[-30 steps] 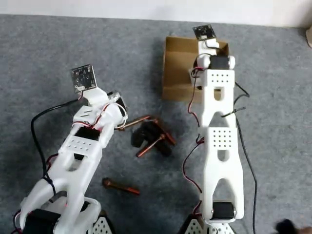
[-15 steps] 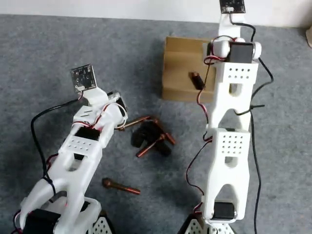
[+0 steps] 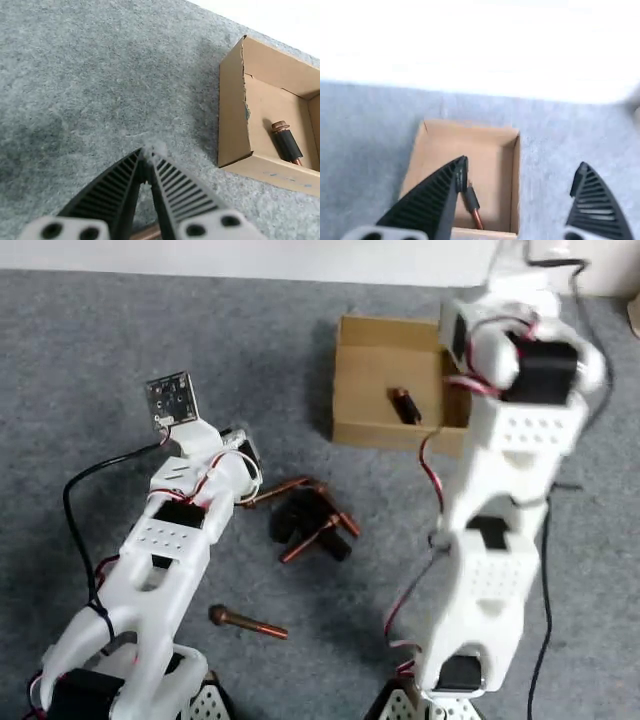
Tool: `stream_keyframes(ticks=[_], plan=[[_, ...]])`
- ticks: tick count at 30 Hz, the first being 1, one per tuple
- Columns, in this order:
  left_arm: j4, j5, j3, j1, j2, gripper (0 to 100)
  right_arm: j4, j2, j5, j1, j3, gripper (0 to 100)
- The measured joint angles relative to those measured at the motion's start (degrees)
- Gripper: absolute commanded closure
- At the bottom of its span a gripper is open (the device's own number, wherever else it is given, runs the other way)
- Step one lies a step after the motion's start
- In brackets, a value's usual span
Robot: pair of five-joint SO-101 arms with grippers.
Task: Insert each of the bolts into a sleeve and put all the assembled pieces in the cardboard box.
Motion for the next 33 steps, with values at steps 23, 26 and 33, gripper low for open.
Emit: stream_keyframes(ticks=[23, 26, 33], plan=[[0.0, 0.0, 0.0, 0.0, 0.0, 99, -22.42, -74.37, 8.7, -11.78, 128.0, 69.3], [0.0, 0.0, 0.0, 0.0, 0.0, 99, -27.6, -71.91, 11.69, -16.97, 139.69, 69.3], [0.0, 0.0, 0.0, 0.0, 0.0, 99, -37.8, -62.33, 12.66, -26.2, 144.09, 69.3]])
